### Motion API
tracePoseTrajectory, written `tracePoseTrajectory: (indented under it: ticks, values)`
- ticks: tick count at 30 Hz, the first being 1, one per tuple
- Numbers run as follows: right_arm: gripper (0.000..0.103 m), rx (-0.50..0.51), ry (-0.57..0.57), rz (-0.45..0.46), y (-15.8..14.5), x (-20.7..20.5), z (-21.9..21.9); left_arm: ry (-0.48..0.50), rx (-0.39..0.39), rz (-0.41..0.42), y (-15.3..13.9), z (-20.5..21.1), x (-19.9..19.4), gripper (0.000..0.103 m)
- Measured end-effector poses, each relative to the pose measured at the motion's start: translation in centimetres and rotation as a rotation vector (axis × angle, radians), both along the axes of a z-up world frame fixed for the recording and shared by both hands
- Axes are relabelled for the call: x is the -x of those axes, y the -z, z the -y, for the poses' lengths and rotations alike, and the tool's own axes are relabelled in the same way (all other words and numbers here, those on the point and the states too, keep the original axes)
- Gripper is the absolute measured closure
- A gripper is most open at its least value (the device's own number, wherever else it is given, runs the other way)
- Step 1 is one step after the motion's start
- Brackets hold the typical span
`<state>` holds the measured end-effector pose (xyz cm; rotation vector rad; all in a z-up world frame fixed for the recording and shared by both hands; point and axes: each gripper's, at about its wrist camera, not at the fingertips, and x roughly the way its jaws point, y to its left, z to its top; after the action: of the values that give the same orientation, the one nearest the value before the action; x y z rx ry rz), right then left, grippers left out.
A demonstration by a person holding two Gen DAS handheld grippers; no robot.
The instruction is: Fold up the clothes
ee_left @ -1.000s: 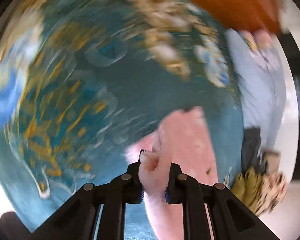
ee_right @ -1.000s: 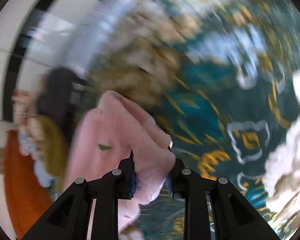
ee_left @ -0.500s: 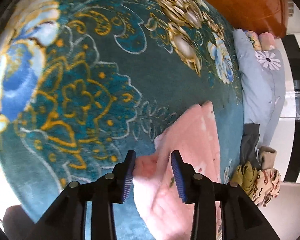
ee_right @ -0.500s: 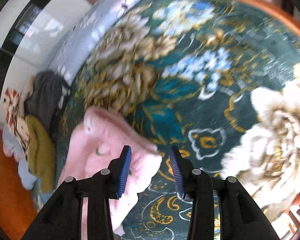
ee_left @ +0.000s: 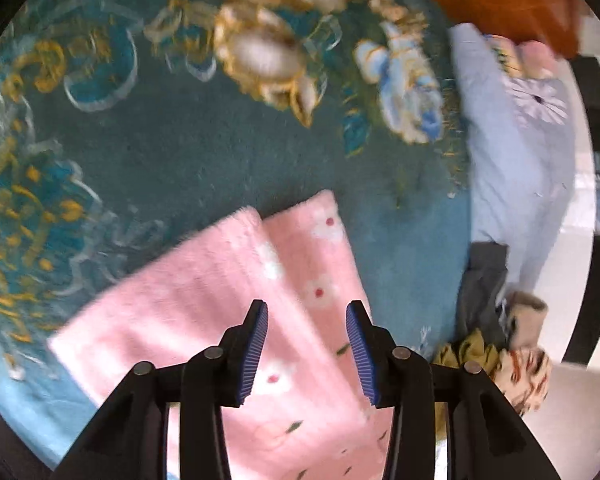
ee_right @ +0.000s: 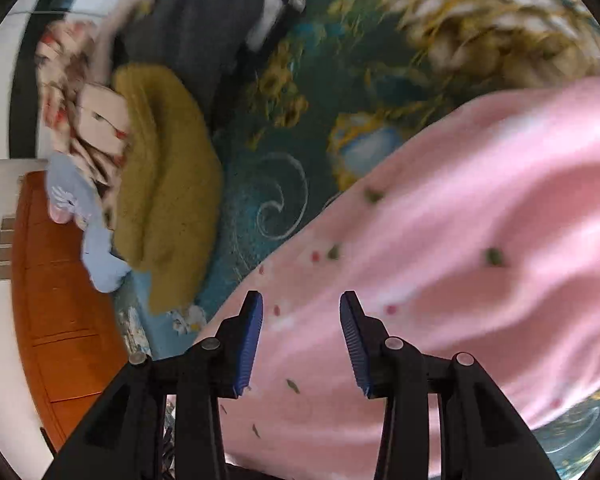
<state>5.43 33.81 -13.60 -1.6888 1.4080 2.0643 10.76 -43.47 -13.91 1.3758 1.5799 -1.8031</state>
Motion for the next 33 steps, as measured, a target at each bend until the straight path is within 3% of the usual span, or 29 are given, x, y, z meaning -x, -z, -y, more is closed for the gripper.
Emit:
tracePoseTrajectory:
  ticks: [7,9,10,11,13,15,21,27,30,33]
  values:
    - [0.062,-0.020,0.089,0.189,3.1,1.4,0.7,0.003,0.031,0.181,2.3,-0.5,2.6,0.061]
    - [0.076,-0.040,0.083,0.203,3.3,1.4,0.7,-0.011,0.030,0.203,2.6,-0.5,2.5,0.061]
    - [0.089,-0.059,0.071,0.212,3.3,1.5,0.7,-0.021,0.030,0.207,2.6,-0.5,2.3,0.061]
    - [0.097,-0.071,0.060,0.218,3.4,1.4,0.7,-0.030,0.029,0.210,2.7,-0.5,2.1,0.066]
    - [0.098,-0.071,0.052,0.206,3.4,1.0,0.6,-0.049,0.029,0.217,2.7,-0.4,1.6,0.076]
    - [0.100,-0.073,0.042,0.189,3.3,0.5,0.3,-0.060,0.041,0.232,2.9,-0.5,0.8,0.094]
    - [0.103,-0.080,0.027,0.120,2.6,-1.2,-0.9,-0.040,0.073,0.152,1.8,-1.0,-1.6,0.100]
    - [0.103,-0.075,0.015,-0.040,-1.3,-2.6,-2.0,0.005,0.110,-0.087,-4.6,-1.9,-4.7,0.101]
    - [0.103,-0.115,-0.031,-0.071,-3.1,-2.6,-1.9,0.027,0.117,-0.123,-6.3,-1.0,-4.1,0.101]
    - [0.103,-0.083,-0.036,-0.035,-2.1,-1.3,-1.7,0.028,0.111,-0.112,-6.1,-0.8,-3.1,0.101]
